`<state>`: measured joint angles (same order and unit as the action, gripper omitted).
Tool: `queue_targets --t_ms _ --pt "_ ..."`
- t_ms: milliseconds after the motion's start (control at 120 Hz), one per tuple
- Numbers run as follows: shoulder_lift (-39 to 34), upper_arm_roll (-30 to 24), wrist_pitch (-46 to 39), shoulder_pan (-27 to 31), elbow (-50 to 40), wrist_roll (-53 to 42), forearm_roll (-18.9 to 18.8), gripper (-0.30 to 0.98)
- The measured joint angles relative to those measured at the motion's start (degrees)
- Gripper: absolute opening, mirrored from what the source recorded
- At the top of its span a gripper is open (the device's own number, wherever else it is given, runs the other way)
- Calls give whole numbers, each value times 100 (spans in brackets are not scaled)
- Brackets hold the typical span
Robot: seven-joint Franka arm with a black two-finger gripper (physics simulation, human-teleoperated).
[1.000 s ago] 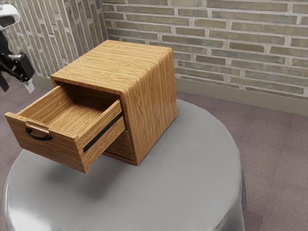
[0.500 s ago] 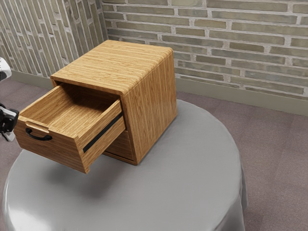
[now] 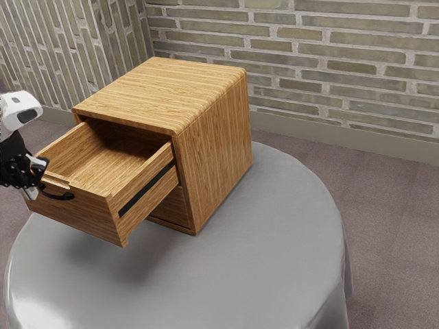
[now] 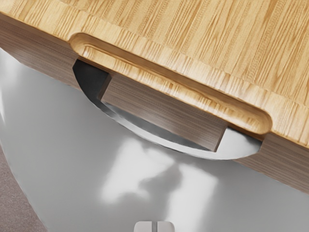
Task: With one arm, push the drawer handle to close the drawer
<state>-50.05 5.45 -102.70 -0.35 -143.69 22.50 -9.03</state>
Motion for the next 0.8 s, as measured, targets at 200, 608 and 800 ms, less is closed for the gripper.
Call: queue_targets --t_ms 200,608,800 --pt "137 5 -308 9 -114 -134 -4 -10" --pt "232 58 -838 164 -521 -394 -3 -10" --pt "341 61 -1083 193 -556 -614 -2 -10"
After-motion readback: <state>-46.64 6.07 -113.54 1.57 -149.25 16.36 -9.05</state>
